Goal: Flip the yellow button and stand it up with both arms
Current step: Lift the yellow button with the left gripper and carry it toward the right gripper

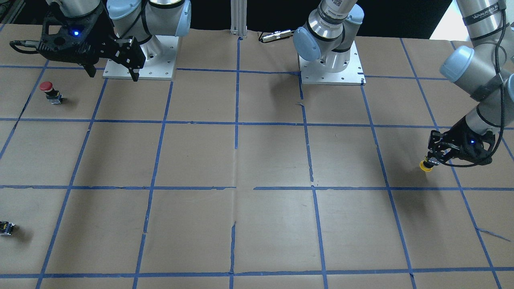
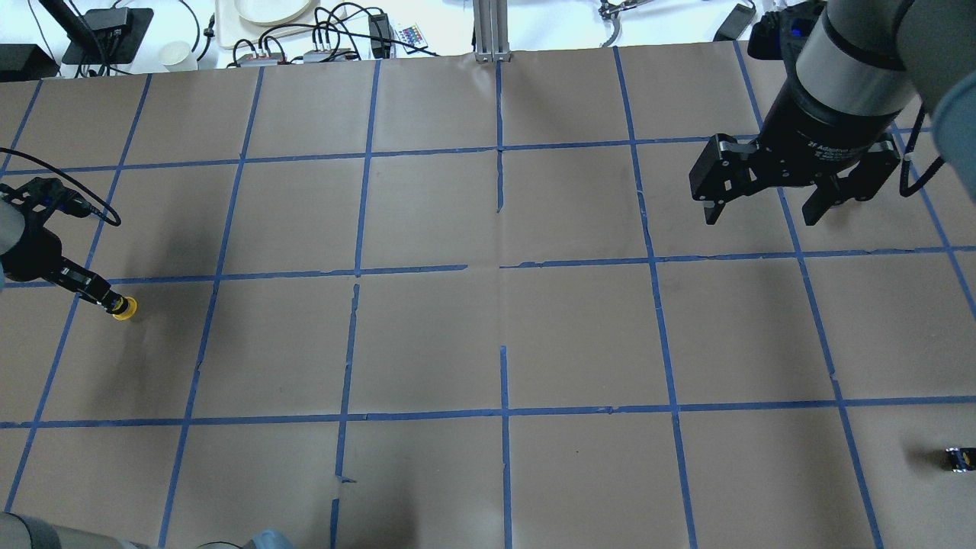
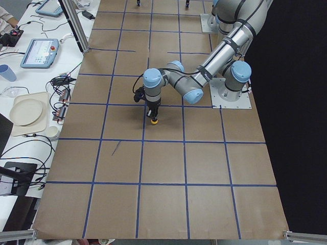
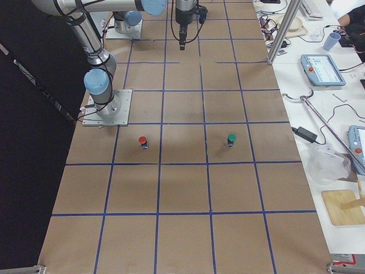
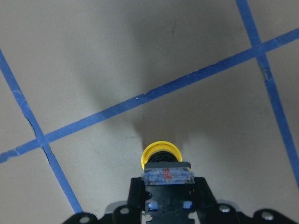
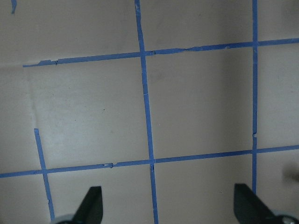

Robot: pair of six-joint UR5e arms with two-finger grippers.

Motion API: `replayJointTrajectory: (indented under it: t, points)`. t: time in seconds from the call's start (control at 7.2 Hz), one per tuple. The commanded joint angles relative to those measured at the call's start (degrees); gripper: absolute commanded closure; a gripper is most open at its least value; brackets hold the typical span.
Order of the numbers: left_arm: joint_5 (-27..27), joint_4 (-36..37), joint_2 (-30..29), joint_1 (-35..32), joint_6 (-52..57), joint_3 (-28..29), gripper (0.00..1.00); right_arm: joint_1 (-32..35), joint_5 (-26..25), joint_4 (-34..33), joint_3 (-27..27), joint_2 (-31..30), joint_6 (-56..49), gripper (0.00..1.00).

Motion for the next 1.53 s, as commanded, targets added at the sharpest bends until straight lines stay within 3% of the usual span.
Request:
replayJointTrajectory:
  t: [0.0,0.28,0.56,0.83,0.97,1.11,1.39]
  points:
    - [-5.46,-9.14,4.14,-1.14,-2.29,0.04,0.92,-0.44,0.15,0.16,-0.68,-0.17,0.07,0.0]
    - [-13.81,-25.32,9.94,-5.43,-11.18,0.92,0.94,-0.18,0.16,0.07,-0.07,0.09,0.77,0.0]
    - [-29.59,-36.15,11.62,-10.52,-14.25,0.92,0.94,-2.18,3.29,0.51,-0.77,0.7,1.73,0.0]
    - [-47.95,-39.62,11.72,-19.9,-19.59,0.48,0.96,-9.81,15.92,1.74,-1.92,1.58,11.52,0.0]
    - [-54.74,-39.54,12.07,-24.57,-26.33,0.22,0.98,-11.59,25.37,4.09,-1.92,4.37,20.81,0.0]
    - [-63.42,-39.45,12.33,-28.35,-30.66,0.22,0.98,-11.87,30.95,4.64,-1.92,5.35,30.04,0.0]
    - [-77.23,-38.83,13.38,-33.99,-36.75,0.13,0.99,-13.26,42.65,9.88,-1.22,5.54,35.73,0.0]
